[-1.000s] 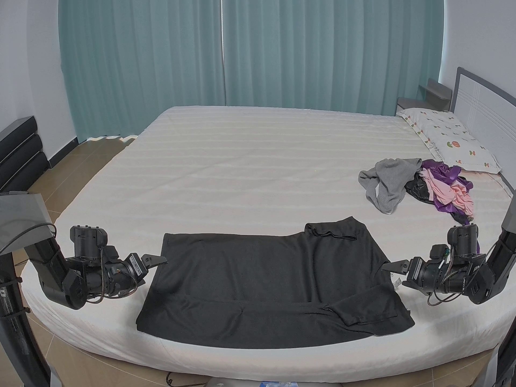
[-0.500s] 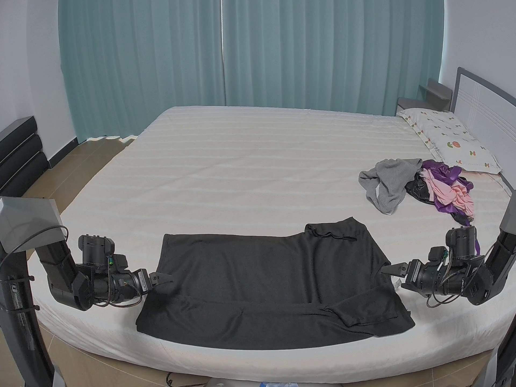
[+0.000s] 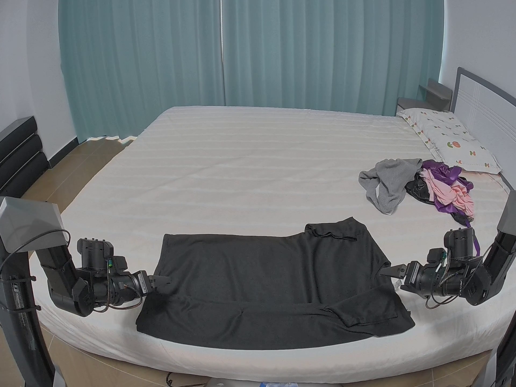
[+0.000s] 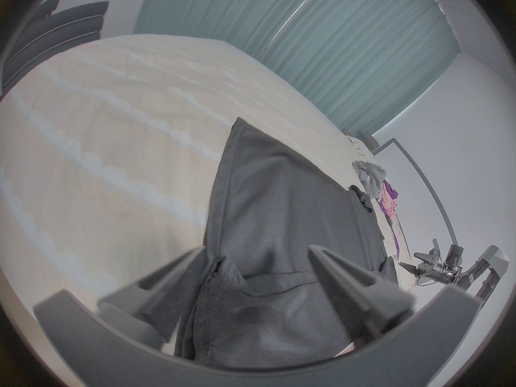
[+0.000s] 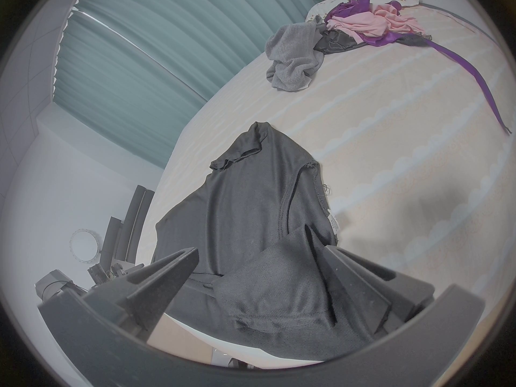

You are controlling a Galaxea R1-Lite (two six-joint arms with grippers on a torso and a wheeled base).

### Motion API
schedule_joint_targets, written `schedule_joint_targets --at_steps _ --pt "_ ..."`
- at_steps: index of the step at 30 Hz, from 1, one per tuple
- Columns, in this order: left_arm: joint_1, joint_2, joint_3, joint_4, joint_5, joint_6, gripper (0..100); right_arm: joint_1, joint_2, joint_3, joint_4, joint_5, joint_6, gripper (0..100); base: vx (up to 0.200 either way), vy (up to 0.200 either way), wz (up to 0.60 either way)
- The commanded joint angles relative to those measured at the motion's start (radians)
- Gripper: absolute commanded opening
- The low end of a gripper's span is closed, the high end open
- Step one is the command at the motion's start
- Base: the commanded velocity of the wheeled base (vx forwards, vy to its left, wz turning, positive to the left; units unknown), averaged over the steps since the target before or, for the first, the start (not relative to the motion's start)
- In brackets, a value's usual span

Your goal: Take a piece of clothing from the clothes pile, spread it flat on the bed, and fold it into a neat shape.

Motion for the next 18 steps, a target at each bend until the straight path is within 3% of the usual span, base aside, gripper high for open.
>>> schedule_joint_targets --at_steps 1,13,18 --pt "0.000 -0.003 0.027 -0.025 0.001 -0.001 0 -0.001 -0.001 0.000 -0.001 0.001 0.000 100 0.000 0.000 0.00" --pt "0.020 -0.013 0.035 -0.031 0.019 0.002 0 -0.007 -0.004 0.004 -0.021 0.001 0.000 100 0.000 0.000 0.00" --pt "0.036 -0.004 0.022 -0.031 0.070 0.003 0 -0.007 -0.008 0.004 -0.021 0.001 0.000 100 0.000 0.000 0.00"
